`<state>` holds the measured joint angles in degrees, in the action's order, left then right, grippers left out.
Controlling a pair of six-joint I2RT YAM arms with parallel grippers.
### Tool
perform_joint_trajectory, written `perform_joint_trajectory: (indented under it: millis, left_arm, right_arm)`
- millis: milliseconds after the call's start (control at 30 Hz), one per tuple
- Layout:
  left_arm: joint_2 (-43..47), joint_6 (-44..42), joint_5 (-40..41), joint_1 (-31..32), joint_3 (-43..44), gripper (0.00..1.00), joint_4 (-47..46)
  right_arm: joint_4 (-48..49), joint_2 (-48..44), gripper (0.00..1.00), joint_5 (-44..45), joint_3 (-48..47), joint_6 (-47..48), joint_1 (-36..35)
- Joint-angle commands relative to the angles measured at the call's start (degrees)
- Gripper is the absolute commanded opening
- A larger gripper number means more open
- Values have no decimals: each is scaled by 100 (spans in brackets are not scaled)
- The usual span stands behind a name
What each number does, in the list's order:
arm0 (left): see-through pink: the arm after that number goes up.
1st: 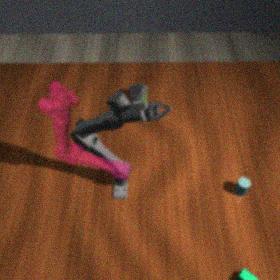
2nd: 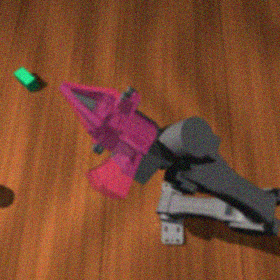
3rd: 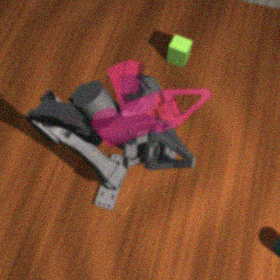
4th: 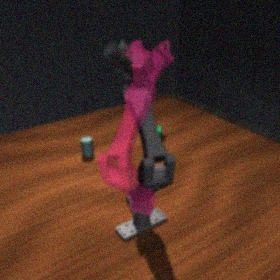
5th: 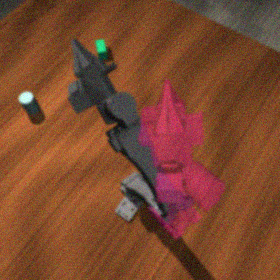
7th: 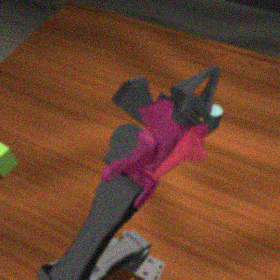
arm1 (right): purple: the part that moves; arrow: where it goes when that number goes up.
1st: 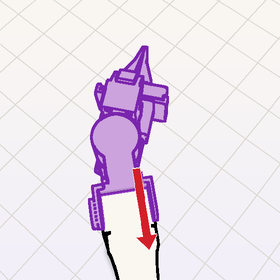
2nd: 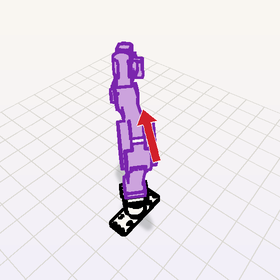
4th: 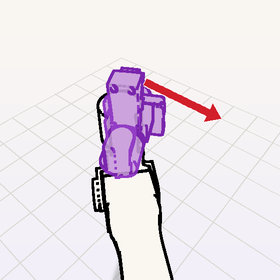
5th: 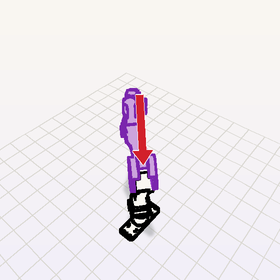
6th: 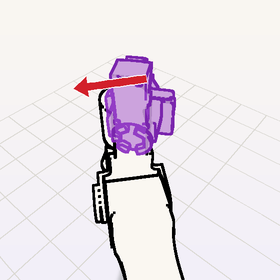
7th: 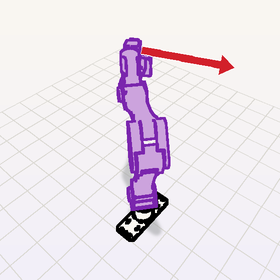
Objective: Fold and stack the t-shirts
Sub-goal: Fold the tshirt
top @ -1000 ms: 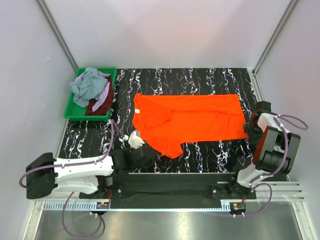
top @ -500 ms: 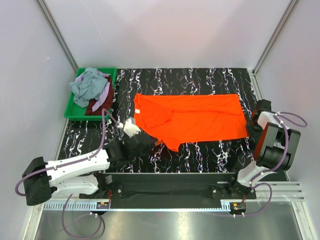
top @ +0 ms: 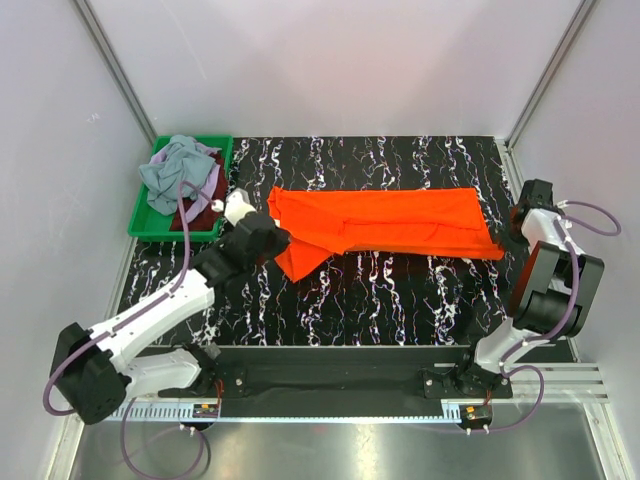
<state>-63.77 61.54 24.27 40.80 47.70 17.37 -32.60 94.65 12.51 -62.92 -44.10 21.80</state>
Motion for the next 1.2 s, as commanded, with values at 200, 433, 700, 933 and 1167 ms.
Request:
perform_joint_trajectory:
  millis: [200, 433, 700, 933, 1167]
  left_arm:
    - [-961, -1056, -933, -827, 907, 0, -146]
    - [-1339, -1179, -1047, -1047, 1030, 0, 170]
    - [-1542, -1311, -1311, -1381, 1048, 0, 214]
    - [-1972, -1495, -1636, -1627, 1285, 0, 285]
    - [-2148, -1583, -1882, -1706, 1452, 0, 338]
  right_arm:
    - [-159, 791, 0, -258, -985, 366, -238]
    - [-80, 1151, 0, -364, -1328, 507, -440]
    - [-89, 1310, 0, -311, -1539, 543, -616]
    - [-203, 1608, 0, -293, -1829, 560, -625]
    - [-528, 1556, 0, -232, -2067, 525, -633]
